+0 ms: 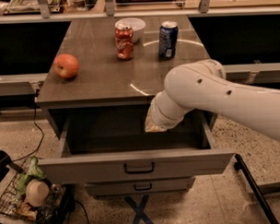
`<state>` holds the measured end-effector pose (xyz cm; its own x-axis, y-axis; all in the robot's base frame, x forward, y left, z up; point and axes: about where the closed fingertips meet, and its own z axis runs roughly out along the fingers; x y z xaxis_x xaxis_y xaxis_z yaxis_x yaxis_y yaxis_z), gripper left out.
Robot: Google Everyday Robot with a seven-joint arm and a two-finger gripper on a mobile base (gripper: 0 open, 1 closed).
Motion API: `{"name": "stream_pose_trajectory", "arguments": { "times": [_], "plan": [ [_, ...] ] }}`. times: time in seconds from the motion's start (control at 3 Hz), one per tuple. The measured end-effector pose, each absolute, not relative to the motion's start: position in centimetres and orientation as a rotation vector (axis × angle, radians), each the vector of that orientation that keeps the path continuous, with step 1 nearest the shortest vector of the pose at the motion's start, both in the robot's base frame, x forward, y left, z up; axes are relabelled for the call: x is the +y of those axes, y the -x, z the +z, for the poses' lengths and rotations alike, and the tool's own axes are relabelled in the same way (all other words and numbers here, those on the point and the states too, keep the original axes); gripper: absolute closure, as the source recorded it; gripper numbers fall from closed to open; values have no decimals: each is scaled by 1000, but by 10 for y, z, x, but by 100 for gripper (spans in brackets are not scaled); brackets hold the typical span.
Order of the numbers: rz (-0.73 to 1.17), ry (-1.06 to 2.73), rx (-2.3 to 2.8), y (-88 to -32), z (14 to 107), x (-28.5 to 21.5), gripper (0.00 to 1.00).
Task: Open top drawer
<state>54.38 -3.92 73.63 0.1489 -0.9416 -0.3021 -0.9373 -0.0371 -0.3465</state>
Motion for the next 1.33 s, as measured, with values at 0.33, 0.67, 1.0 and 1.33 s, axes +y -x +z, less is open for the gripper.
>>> {"name": "stream_pose_trajectory", "arguments": {
  "times": [0.33,0.67,1.0,1.33],
  "plan": [
    [52,1977,1796,-542,701,-27,100],
    [104,1974,1797,-536,678,-21,100],
    [150,2001,1797,-520,654,-6,100],
    [180,2016,1798,-495,640,1,100]
  ]
}}
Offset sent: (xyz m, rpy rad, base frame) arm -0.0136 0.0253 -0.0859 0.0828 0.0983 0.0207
